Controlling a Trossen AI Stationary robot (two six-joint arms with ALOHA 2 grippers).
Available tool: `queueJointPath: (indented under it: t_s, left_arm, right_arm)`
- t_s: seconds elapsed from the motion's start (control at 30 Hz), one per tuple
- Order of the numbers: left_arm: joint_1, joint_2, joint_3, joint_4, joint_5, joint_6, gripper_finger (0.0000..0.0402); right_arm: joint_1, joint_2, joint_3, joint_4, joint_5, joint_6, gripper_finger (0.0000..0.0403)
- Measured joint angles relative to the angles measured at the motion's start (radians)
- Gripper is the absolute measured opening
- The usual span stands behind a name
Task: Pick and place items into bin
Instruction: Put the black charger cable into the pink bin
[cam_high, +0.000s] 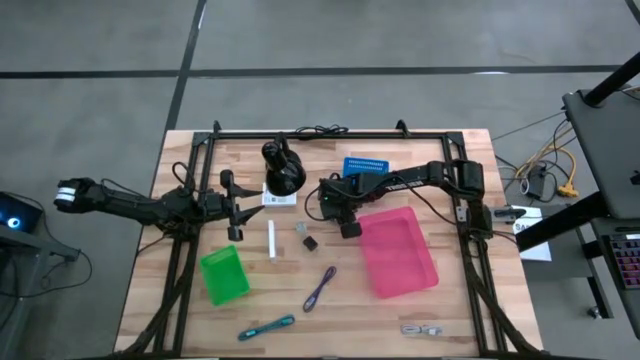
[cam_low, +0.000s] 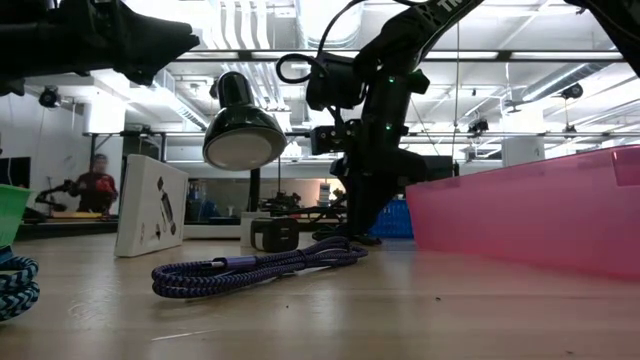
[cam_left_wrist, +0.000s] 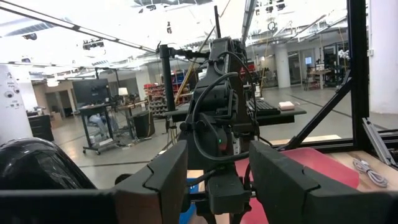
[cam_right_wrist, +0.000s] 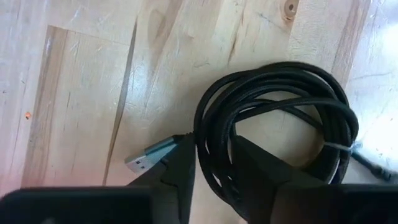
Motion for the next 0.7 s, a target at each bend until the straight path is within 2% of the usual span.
queueJointPath:
  t_s: [0.23, 0.7]
  left_arm:
    - [0.000, 0.000, 0.000, 0.000, 0.000, 0.000, 0.0157]
    - [0.000, 0.000, 0.000, 0.000, 0.000, 0.000, 0.0157]
  right_arm:
    - [0.000, 0.000, 0.000, 0.000, 0.000, 0.000, 0.0053]
    - [0.000, 0.000, 0.000, 0.001, 0.000, -0.008, 0.0017]
